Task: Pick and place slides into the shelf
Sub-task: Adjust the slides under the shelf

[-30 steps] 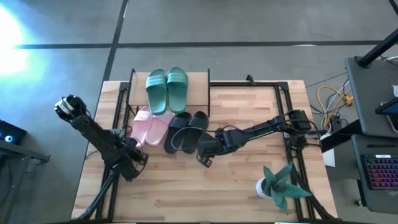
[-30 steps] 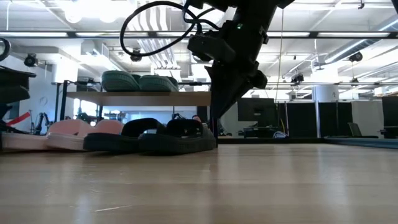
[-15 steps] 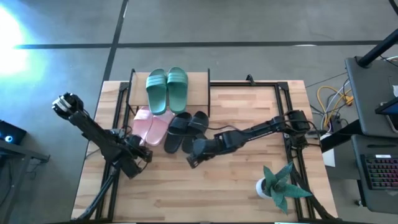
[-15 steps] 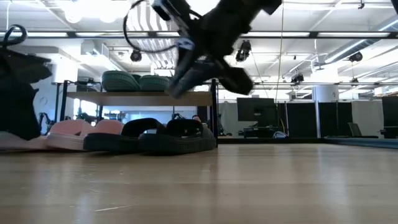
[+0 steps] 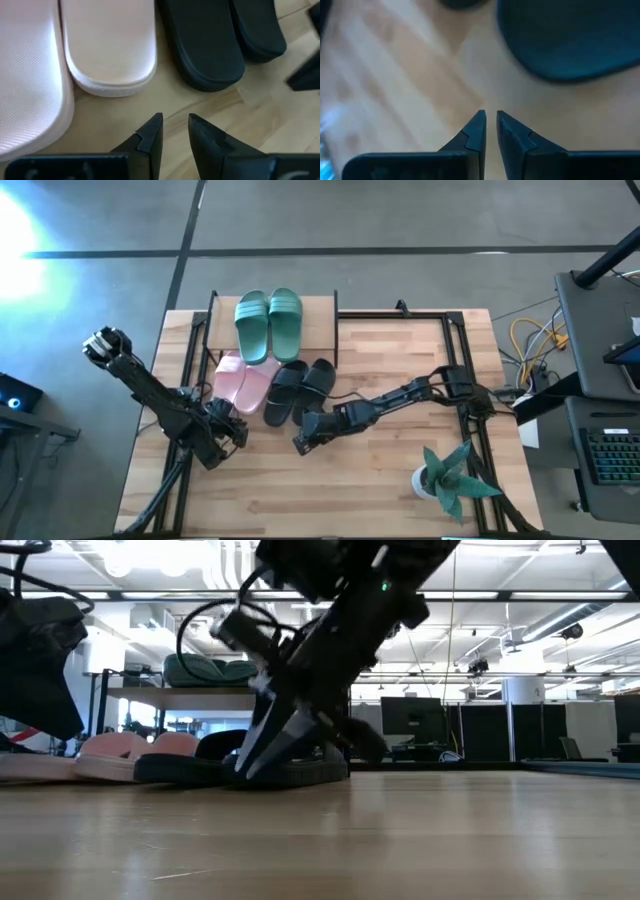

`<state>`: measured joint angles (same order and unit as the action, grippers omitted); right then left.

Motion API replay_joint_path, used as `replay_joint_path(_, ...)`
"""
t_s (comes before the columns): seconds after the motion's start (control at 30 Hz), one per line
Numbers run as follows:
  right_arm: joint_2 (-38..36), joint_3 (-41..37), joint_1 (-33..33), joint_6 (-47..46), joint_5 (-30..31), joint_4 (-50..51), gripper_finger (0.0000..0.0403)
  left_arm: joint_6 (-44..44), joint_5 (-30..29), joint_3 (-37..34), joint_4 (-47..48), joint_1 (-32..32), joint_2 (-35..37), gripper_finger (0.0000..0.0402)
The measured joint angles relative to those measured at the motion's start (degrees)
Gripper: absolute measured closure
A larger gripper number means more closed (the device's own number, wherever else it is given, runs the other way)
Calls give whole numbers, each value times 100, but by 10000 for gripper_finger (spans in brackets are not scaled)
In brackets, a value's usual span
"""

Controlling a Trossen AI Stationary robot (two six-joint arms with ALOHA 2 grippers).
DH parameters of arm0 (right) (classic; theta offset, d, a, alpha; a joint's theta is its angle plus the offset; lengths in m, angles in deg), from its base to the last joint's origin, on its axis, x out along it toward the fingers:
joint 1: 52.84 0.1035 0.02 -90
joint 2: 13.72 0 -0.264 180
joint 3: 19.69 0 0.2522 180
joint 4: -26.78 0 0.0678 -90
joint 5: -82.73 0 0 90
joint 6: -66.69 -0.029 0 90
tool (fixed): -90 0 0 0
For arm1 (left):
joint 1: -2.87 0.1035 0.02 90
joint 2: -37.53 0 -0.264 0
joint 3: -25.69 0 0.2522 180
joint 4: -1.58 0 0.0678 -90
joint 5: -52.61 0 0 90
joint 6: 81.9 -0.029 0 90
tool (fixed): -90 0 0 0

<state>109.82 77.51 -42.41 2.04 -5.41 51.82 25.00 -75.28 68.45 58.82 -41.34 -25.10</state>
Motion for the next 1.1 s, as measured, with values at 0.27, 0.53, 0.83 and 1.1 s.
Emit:
replay_joint_path(0.27, -44, 7, -148, -312, 1038, 528, 365, -2, 0, -8, 0, 0, 0, 324)
replay_joint_path(0.53, -117, 7, -256, -339, 1348, 1419, 365, 33, -343, -22, -14, 8, 2, 324)
replay_joint_path(0.83, -160, 10, -770, -239, 1385, 1652, 365, 27, -363, -33, -105, 103, 4, 324)
replay_joint_path(1.1, -305, 211, -720, 62, 648, 1548, 364, -398, 28, -289, -476, 103, -133, 324)
